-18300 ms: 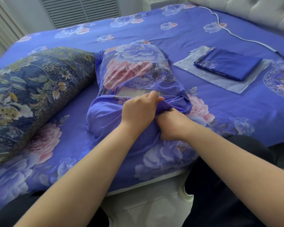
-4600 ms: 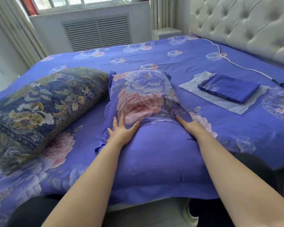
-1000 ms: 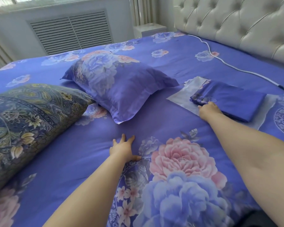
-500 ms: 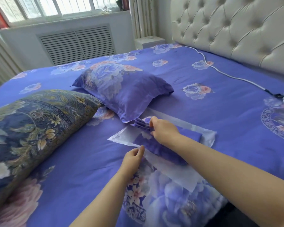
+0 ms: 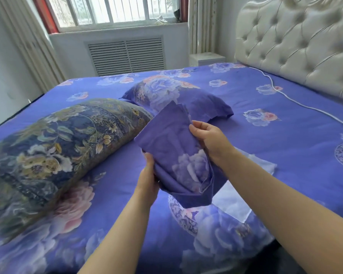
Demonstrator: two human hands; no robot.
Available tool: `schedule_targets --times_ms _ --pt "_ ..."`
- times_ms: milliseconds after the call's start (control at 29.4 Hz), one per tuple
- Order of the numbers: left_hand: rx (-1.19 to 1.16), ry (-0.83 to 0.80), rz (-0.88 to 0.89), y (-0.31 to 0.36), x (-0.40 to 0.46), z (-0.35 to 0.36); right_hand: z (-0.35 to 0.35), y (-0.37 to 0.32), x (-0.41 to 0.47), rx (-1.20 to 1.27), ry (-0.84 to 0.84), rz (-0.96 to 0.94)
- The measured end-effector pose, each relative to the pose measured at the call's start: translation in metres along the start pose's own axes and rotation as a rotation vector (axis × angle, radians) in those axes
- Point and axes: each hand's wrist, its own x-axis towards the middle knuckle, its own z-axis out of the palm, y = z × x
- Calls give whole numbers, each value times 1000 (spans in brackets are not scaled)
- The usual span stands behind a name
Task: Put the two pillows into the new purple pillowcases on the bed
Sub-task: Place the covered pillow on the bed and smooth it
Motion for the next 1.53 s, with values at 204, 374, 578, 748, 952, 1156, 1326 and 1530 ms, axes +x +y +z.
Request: schedule_targets --times_ms 204,374,578,748,952,1156,1326,1530 --pt "128 341 274 43 -9 -39 -20 87 4 -833 -69 76" --pt "243 367 247 42 -13 -55 -74 163 -24 -1799 -188 271" --pt "379 194 277 48 -19 -59 -125 121 3 -1856 351 608" --pt "385 188 205 55 -11 -58 -52 99 -11 -1192 15 -186" --pt "547 489 281 78 -11 -57 22 101 -62 -1470 -537 -302" --pt "1357 58 339 119 -30 -53 37 32 -35 -879 -199 -342" --pt "1901 218 414 142 -37 -37 53 -37 -23 -1123 -250 -218" --pt "1277 686 966 192 -73 -5 58 -88 -31 -1638 -419 147"
